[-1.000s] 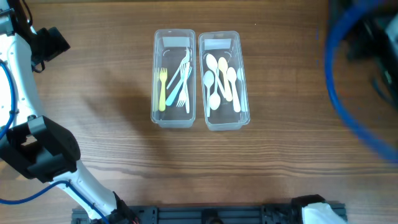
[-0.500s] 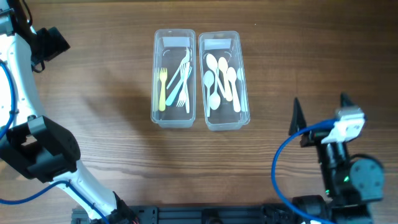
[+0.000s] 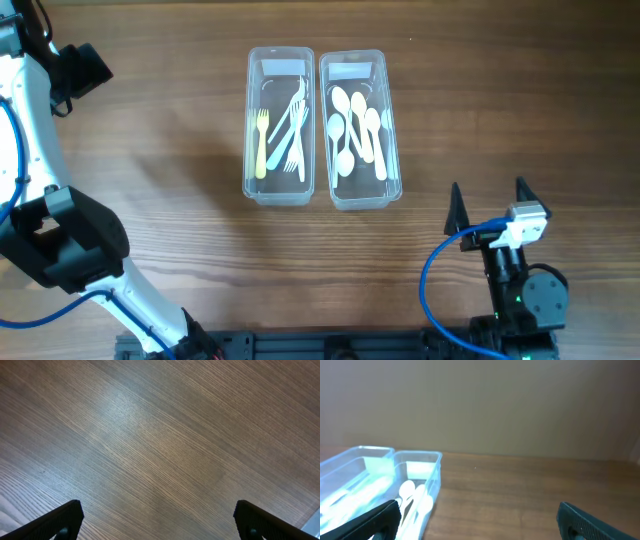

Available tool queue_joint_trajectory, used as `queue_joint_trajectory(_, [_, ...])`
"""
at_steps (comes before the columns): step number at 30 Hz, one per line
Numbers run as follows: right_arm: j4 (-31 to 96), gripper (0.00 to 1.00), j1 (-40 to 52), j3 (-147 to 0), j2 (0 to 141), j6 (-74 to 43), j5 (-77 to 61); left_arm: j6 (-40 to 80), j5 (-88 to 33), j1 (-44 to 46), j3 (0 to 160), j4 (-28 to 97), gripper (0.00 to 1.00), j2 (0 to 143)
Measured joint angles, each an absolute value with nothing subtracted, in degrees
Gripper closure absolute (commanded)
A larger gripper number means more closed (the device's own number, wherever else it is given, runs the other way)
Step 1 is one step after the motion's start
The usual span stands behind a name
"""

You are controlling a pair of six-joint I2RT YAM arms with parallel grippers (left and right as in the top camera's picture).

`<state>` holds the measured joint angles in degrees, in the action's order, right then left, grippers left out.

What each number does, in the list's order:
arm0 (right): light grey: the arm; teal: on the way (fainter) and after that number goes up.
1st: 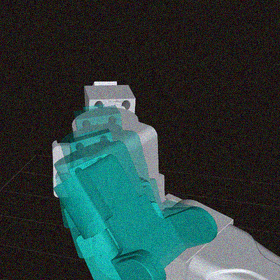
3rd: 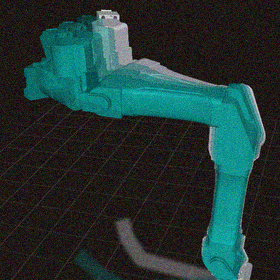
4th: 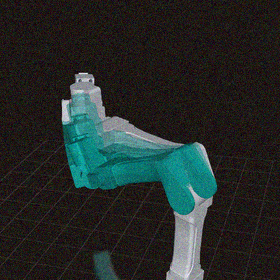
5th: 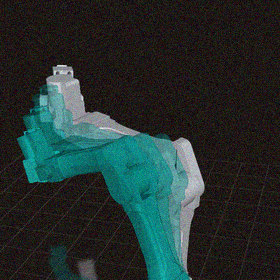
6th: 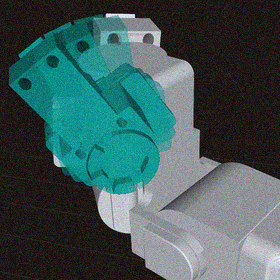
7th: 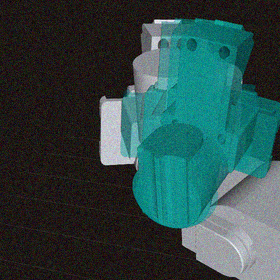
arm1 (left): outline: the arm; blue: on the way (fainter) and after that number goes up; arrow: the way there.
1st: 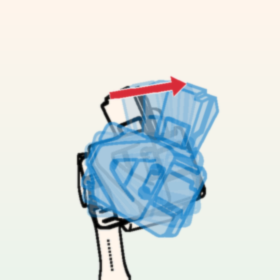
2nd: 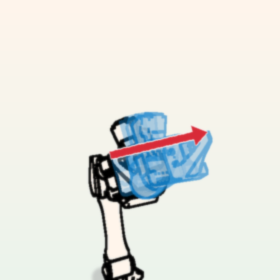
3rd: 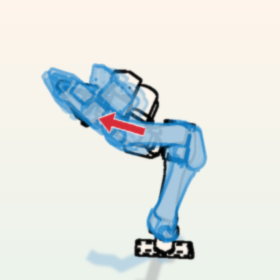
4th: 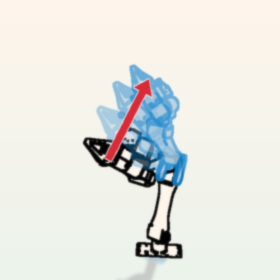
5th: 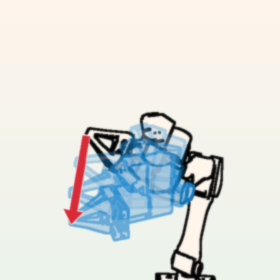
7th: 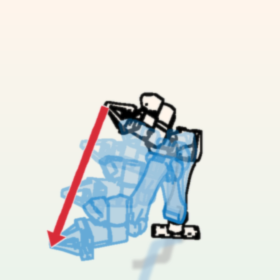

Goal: Pack container

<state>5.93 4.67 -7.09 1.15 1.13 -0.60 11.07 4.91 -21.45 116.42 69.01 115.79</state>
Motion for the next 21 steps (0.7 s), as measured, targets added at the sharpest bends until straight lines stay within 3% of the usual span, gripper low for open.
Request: queue_joint_trajectory(21, [0.3, 0.00, 0.5, -0.4, 1.1, 1.4, -1.5, 11.1, 4.9, -21.5, 116.4, 69.0, 0.00, 115.8])
